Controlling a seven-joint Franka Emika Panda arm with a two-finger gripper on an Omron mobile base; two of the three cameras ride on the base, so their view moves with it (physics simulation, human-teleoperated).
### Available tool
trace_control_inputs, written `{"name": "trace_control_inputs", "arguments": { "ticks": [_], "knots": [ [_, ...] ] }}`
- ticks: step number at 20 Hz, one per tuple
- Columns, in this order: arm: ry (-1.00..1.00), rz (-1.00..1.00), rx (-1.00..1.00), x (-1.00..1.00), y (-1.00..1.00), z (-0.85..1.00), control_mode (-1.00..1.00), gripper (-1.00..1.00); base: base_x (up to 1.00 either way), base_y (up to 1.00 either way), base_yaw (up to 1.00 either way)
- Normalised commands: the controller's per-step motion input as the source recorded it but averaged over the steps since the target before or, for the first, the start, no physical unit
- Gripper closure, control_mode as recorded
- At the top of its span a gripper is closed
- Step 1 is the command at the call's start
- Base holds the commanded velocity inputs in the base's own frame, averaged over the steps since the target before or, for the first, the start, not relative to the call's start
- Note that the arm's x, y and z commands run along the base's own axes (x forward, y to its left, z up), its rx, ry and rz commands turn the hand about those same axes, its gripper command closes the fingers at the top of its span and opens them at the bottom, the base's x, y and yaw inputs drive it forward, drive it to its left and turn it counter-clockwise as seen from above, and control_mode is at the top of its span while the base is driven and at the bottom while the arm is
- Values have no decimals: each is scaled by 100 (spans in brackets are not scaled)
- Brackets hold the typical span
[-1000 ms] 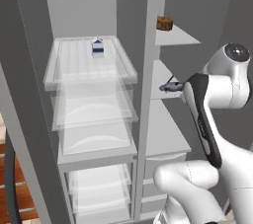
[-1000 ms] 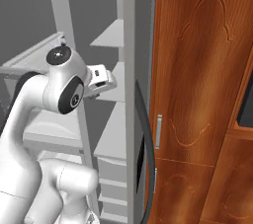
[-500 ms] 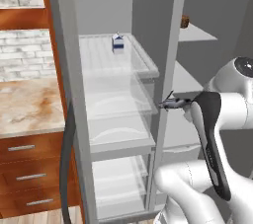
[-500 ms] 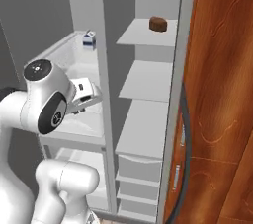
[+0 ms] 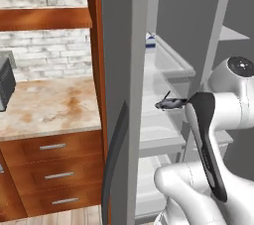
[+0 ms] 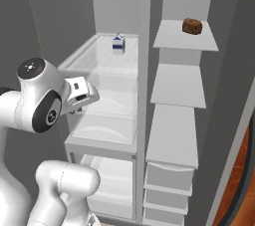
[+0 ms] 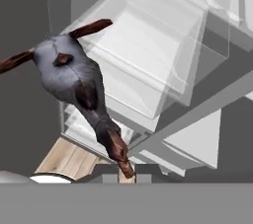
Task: Pick up the frozen fish from the freezer, place it on any shelf in the fridge, and close the fridge and freezer doors when done.
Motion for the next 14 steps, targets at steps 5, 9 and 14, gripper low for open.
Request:
{"name": "trace_control_inputs", "arguments": {
  "ticks": [5,9,14],
  "knots": [
    [-15,-9,3,71,21,46,-100,100,0,0,0],
    [-17,-13,9,88,19,48,-100,100,0,0,0],
    [-5,-7,13,100,36,25,-100,100,0,0,0]
  ]
}}
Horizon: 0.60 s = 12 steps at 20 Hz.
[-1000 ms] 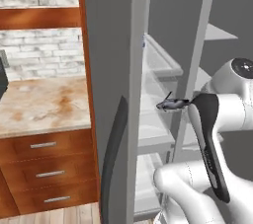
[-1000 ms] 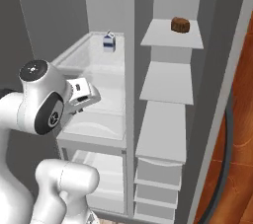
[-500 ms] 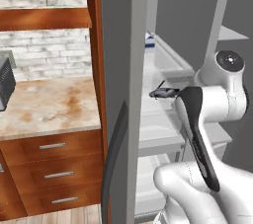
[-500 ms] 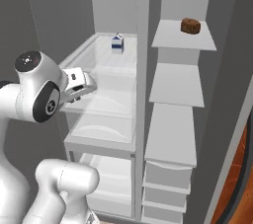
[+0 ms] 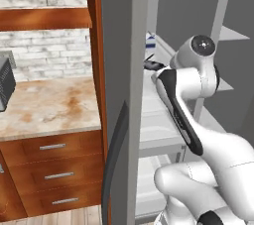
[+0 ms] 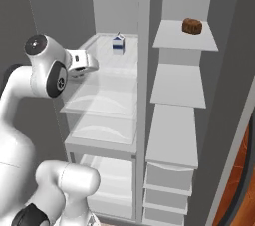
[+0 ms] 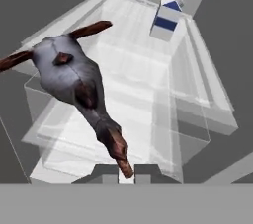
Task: Pick up the frozen fish from the freezer, place it on any shelf in the fridge, and close the fridge and freezer doors when done.
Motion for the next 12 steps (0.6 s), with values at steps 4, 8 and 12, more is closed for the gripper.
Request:
{"name": "trace_control_inputs", "arguments": {
  "ticks": [4,8,12],
  "knots": [
    [0,-1,14,100,39,1,-100,100,0,0,0],
    [0,-3,8,100,39,2,-100,100,0,0,0],
    [0,-1,2,100,35,-8,-100,100,0,0,0]
  ]
}}
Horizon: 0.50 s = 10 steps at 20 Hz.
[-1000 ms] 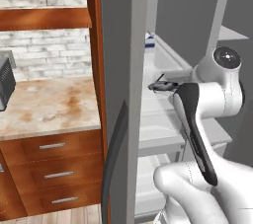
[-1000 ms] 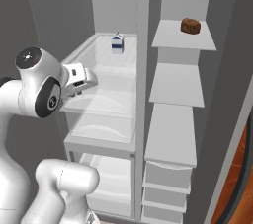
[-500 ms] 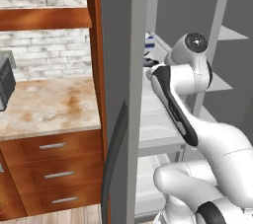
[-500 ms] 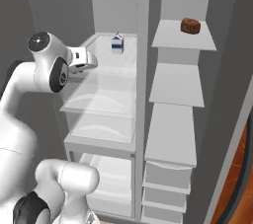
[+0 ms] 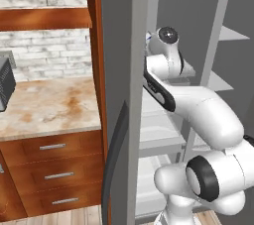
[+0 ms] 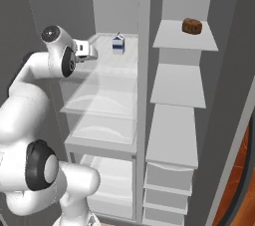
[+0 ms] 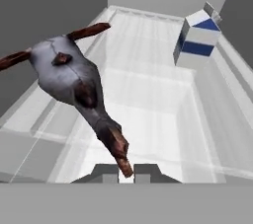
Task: Pick up the frozen fish from the freezer, place it on any shelf in the fridge, and close the fridge and freezer doors when done.
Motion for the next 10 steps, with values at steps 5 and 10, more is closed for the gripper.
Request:
{"name": "trace_control_inputs", "arguments": {
  "ticks": [5,10],
  "knots": [
    [0,-3,0,100,3,-36,-100,-100,0,0,0],
    [-4,-3,2,79,-31,-16,-100,-100,0,0,0]
  ]
}}
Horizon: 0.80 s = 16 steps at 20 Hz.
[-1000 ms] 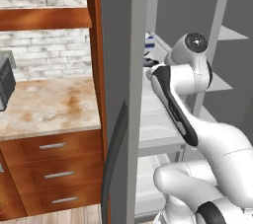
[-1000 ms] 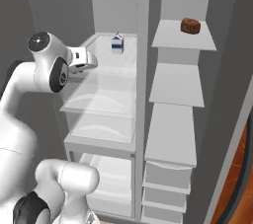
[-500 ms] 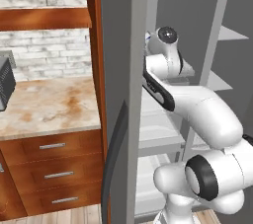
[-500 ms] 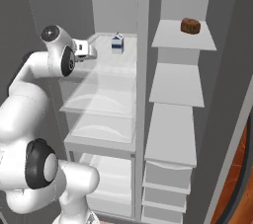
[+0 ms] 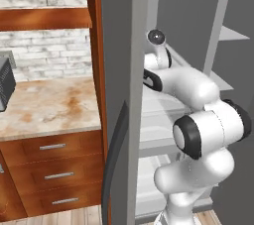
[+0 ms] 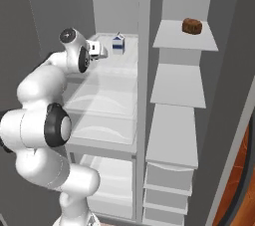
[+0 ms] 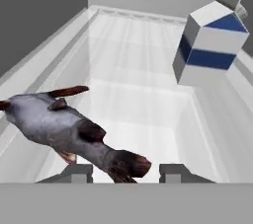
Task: Pick up the frozen fish from the freezer, place it on any shelf in the fridge, and close the fridge and freezer doors when done.
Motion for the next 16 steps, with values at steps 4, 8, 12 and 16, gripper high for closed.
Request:
{"name": "trace_control_inputs", "arguments": {
  "ticks": [4,8,12,16],
  "knots": [
    [-6,-4,13,-27,-39,37,-100,-100,0,0,0],
    [-1,-8,7,-100,-54,82,-100,-100,0,0,0],
    [0,-5,4,-100,-61,59,-100,-100,0,0,0],
    [0,-4,0,-100,-73,2,-100,-100,0,0,0]
  ]
}}
